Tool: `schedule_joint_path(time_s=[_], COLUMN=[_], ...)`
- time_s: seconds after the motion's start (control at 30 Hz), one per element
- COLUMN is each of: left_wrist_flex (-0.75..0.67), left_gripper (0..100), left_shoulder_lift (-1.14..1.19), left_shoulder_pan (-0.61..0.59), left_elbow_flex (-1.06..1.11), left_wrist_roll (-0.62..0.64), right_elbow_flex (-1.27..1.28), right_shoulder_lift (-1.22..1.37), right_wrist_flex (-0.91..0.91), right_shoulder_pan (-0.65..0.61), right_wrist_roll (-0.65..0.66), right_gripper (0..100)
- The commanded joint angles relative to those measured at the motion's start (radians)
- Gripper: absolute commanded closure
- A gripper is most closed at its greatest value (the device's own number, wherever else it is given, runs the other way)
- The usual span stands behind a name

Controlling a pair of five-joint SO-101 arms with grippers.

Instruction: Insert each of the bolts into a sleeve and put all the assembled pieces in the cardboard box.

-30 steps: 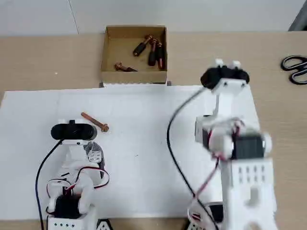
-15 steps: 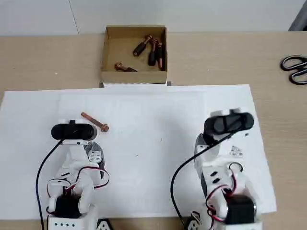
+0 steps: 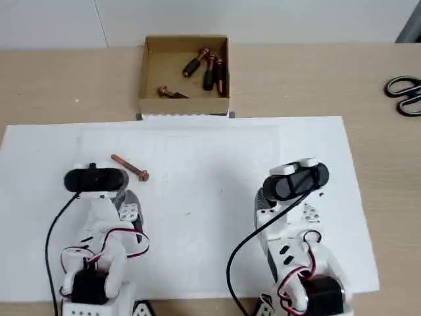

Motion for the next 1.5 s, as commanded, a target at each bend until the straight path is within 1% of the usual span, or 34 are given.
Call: schedule_joint_path(time_s=[0.0, 0.1, 0.23, 0.3, 0.47, 0.57, 0.63, 0.77, 0.83, 0.93, 1.0, 1.17, 1.3, 1.37, 1.47], left_wrist_flex=[0.055, 0.098, 0.137, 0.215, 0.497, 0.637, 0.634, 0.634, 0.632, 0.631, 0.631, 0.628, 0.626, 0.62, 0.562], left_gripper=[99, 99, 99, 99, 99, 99, 99, 99, 99, 99, 99, 99, 99, 99, 99], left_shoulder_lift=[0.063, 0.267, 0.663, 0.856, 1.266, 1.461, 1.556, 1.622, 1.634, 1.648, 1.648, 1.648, 1.649, 1.649, 1.653], left_shoulder_pan=[0.043, 0.051, 0.048, 0.048, 0.048, 0.048, 0.046, 0.041, 0.048, 0.046, 0.041, 0.04, 0.04, 0.021, -0.025], left_elbow_flex=[-0.186, -0.36, -0.642, -0.825, -1.271, -1.432, -1.449, -1.445, -1.445, -1.445, -1.445, -1.445, -1.445, -1.445, -1.442], left_wrist_roll=[0.015, 0.017, 0.017, 0.017, 0.006, -0.064, -0.149, -0.354, -0.5, -0.763, -0.901, -1.143, -1.339, -1.45, -1.613], right_elbow_flex=[-0.005, 0.0, 0.0, 0.0, -0.003, -0.006, -0.006, -0.008, -0.008, -0.008, -0.008, -0.008, -0.008, -0.008, -0.008], right_shoulder_lift=[-0.001, -0.001, -0.001, -0.001, -0.001, -0.002, -0.002, -0.002, -0.002, -0.002, -0.002, -0.002, -0.002, -0.002, -0.002], right_wrist_flex=[-0.01, -0.01, -0.01, -0.01, -0.01, -0.01, -0.012, -0.016, -0.018, -0.019, -0.019, -0.019, -0.018, -0.015, -0.016], right_shoulder_pan=[-0.004, -0.004, -0.002, 0.012, 0.114, 0.147, 0.157, 0.18, 0.199, 0.217, 0.223, 0.229, 0.269, 0.285, 0.288], right_wrist_roll=[0.014, 0.014, 0.012, 0.011, 0.009, 0.009, 0.009, 0.009, 0.009, 0.008, 0.008, 0.008, 0.011, 0.011, 0.012], right_gripper=[99.5, 99.5, 99.5, 99.5, 99.5, 99.5, 99.5, 99.5, 99.5, 99.5, 99.5, 99.5, 99.5, 99.5, 99.5])
